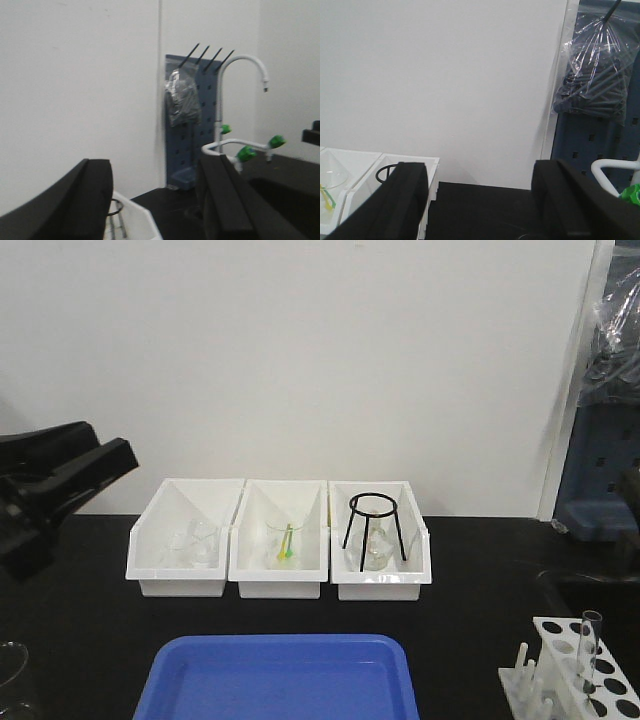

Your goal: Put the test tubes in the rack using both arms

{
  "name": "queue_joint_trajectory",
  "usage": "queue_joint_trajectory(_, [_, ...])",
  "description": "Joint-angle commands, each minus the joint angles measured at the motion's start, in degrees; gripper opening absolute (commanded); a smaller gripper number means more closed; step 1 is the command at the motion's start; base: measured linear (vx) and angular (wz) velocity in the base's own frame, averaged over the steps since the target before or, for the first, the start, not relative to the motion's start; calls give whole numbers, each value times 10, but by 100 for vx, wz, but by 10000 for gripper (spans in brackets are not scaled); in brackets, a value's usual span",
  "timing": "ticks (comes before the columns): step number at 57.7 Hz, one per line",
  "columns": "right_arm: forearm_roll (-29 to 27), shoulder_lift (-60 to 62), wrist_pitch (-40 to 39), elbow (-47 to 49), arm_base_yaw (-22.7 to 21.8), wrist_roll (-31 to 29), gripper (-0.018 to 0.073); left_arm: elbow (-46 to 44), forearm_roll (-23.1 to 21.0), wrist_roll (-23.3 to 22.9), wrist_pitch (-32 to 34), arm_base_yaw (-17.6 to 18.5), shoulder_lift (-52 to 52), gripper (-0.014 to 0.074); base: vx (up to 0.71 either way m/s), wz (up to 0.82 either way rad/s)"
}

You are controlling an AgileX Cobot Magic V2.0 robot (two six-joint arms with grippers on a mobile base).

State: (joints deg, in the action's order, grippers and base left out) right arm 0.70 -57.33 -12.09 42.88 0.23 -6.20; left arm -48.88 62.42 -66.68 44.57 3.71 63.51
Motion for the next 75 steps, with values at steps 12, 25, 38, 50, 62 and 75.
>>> queue_joint_trajectory(12, [7,9,-47,19,-3,-5,511,-17,124,-58,-223,0,-166,388,0,0])
queue_joint_trajectory(25, [7,9,-47,19,-3,-5,511,-17,144,-58,-261,0,-226,350,0,0])
queue_joint_trajectory(38, [7,9,-47,19,-3,-5,511,-17,143,-58,-274,0,-256,296,0,0])
queue_joint_trajectory(50, [7,9,-47,19,-3,-5,511,16,-17,-4,-287,1,-260,164,0,0])
queue_joint_trajectory(62, [7,9,-47,19,-3,-5,511,75,-305,344,-337,1,-315,-7,0,0])
queue_joint_trajectory(75, [7,9,-47,19,-3,-5,511,171,-666,752,-481,0,-415,-3,0,0])
